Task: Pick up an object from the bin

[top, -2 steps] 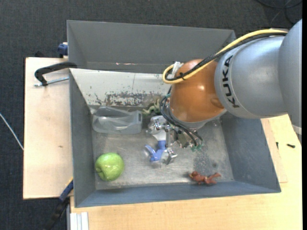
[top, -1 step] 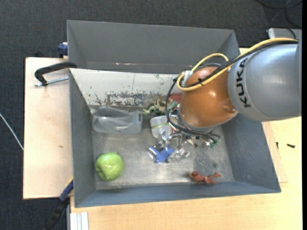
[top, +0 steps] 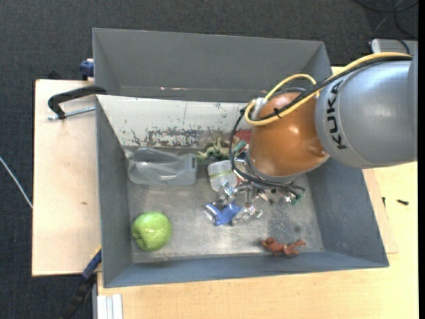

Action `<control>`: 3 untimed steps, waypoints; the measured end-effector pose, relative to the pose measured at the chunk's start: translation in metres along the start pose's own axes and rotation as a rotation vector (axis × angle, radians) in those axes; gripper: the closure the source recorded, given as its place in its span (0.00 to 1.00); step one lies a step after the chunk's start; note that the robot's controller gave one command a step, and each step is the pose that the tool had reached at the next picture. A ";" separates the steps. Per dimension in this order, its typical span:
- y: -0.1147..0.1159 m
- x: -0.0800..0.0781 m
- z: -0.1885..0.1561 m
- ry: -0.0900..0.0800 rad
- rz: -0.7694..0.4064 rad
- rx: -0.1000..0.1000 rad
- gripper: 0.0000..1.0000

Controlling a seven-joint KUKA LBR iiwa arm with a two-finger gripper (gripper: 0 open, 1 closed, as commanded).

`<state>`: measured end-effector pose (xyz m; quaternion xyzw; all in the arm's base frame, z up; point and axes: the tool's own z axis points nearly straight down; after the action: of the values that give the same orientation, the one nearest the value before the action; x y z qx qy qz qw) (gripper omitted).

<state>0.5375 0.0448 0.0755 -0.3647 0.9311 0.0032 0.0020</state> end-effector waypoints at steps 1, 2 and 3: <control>0.000 0.000 0.000 0.000 0.000 0.000 1.00; 0.000 0.000 0.000 0.000 0.000 0.000 1.00; 0.000 0.000 0.000 0.000 0.000 0.000 1.00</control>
Offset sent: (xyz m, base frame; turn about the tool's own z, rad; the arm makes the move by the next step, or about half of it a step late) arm 0.0000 0.0000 0.0000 0.0000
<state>0.5375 0.0449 0.0756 -0.3646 0.9311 0.0033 0.0021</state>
